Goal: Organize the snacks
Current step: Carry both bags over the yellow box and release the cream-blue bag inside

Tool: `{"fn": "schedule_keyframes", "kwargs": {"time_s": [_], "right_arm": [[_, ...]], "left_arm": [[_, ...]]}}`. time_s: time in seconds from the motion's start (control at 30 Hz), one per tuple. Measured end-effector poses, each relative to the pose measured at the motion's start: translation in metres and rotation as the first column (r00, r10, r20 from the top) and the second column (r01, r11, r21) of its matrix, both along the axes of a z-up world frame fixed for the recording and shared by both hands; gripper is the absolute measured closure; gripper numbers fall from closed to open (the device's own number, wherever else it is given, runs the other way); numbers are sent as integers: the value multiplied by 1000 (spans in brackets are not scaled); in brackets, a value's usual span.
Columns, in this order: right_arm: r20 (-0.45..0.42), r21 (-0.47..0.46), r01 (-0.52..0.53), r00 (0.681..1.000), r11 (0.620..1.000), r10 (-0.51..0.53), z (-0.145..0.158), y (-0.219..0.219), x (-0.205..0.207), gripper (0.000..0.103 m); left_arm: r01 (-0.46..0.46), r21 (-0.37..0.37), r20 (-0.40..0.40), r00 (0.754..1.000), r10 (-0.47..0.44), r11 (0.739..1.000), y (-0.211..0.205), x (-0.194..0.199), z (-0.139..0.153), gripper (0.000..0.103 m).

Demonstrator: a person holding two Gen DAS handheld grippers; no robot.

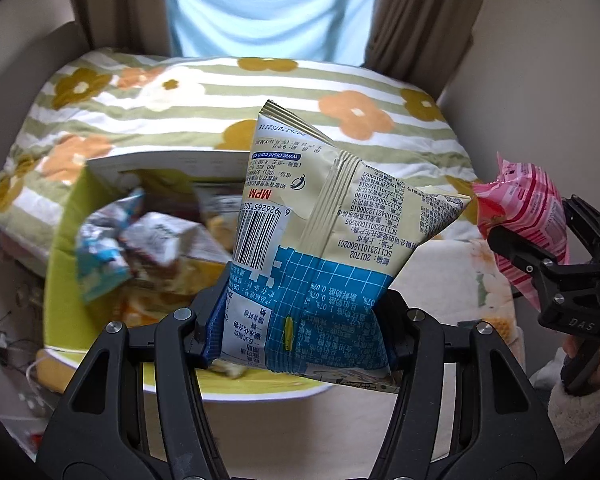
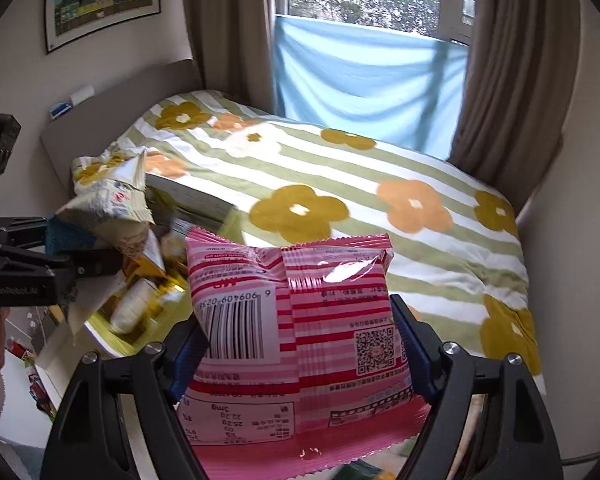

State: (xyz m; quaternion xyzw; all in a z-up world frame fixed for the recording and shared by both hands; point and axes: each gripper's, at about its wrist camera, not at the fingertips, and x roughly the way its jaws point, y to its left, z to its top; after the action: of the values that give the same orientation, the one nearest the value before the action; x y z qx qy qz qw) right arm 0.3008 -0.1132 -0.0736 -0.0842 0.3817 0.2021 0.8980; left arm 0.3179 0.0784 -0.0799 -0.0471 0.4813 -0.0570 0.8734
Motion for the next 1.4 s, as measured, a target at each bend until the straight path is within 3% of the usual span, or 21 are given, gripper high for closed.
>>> {"fn": "schedule_keyframes", "kwargs": {"time_s": [0.3,0.57,0.6,0.63,0.7,1.2,1.4], "right_arm": [[-30,24,-54,998,998,55,-7,114,-4,24],[-117,53,-6,993,999,13,-28,160,-6,24],[-126,53,3,992,999,3,-30,163,-6,24],[-131,52,10,991,999,-3,-31,164,-6,24],[-147,50,30,989,998,-22,-35,166,-6,24],[-214,59,61,976,996,-48,-45,169,-6,23],[-205,38,57,978,998,-48,-56,171,-7,14]], "left_arm": [[0,78,-38,999,3,997,105,5,-22,48],[44,64,-46,998,-41,997,139,0,-48,46],[49,55,-42,998,-47,997,139,-1,-49,41],[53,45,-40,998,-51,998,140,-1,-51,21],[37,55,-19,999,-36,998,144,-3,-52,0],[-9,63,-37,999,11,998,154,-26,-54,0],[-40,40,-40,998,41,998,157,-36,-57,0]]}}
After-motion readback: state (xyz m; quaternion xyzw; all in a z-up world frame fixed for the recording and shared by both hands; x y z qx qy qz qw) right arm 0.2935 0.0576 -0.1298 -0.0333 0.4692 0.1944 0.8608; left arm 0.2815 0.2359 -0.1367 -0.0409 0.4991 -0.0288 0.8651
